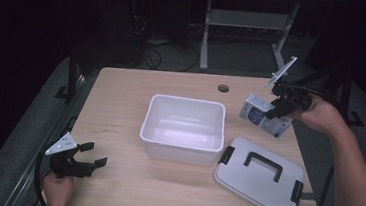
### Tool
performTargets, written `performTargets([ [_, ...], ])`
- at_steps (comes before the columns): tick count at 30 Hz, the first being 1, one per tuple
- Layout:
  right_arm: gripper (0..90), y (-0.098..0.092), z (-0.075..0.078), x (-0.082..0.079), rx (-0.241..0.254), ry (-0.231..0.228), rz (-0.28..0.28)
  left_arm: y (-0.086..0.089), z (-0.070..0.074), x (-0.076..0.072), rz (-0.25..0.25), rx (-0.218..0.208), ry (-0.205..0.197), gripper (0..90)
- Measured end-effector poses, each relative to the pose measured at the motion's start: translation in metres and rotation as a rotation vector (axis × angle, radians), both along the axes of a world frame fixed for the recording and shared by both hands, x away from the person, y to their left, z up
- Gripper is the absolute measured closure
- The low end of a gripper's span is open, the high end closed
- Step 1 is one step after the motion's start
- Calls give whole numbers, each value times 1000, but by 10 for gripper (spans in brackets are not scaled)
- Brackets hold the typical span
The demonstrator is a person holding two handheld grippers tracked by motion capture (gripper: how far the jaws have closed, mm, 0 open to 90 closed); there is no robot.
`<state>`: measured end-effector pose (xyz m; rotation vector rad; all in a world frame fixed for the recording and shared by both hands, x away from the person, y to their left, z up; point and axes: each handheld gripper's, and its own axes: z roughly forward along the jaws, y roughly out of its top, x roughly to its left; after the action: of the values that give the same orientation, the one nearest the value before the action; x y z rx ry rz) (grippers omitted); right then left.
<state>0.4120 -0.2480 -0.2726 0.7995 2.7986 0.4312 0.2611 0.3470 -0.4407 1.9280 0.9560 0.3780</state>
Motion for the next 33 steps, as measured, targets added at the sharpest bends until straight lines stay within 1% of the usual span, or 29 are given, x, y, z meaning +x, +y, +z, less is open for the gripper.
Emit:
performTargets([
  [2,554,-1,5,-5,8,-9,6,-1,0,0,0,2,1,155],
  [12,554,1,14,-18,6,-9,12,-5,0,0,-6,16,-2,155],
  [14,554,2,18,-21,2,-11,17,-5,0,-1,-4,13,-1,155],
  [16,554,3,27,-26,7,-17,20,-5,0,-1,-3,15,-1,155],
  [17,554,3,27,-26,7,-17,20,-5,0,-1,-4,14,-1,155],
  [21,554,6,36,-30,24,-24,29,-4,0,-1,-7,14,5,156],
  [25,554,13,40,-33,15,-23,40,-3,1,-2,-2,7,-1,156],
  [27,554,17,41,-34,12,-18,48,-3,1,-3,-2,10,-1,156],
  [28,554,22,43,-36,0,-11,61,-3,1,-3,-1,12,-2,155],
  [30,554,24,44,-37,-4,-13,64,-3,1,-3,-4,13,0,156],
  [33,554,29,51,-39,-1,-20,77,-3,0,-2,-3,12,1,155],
])
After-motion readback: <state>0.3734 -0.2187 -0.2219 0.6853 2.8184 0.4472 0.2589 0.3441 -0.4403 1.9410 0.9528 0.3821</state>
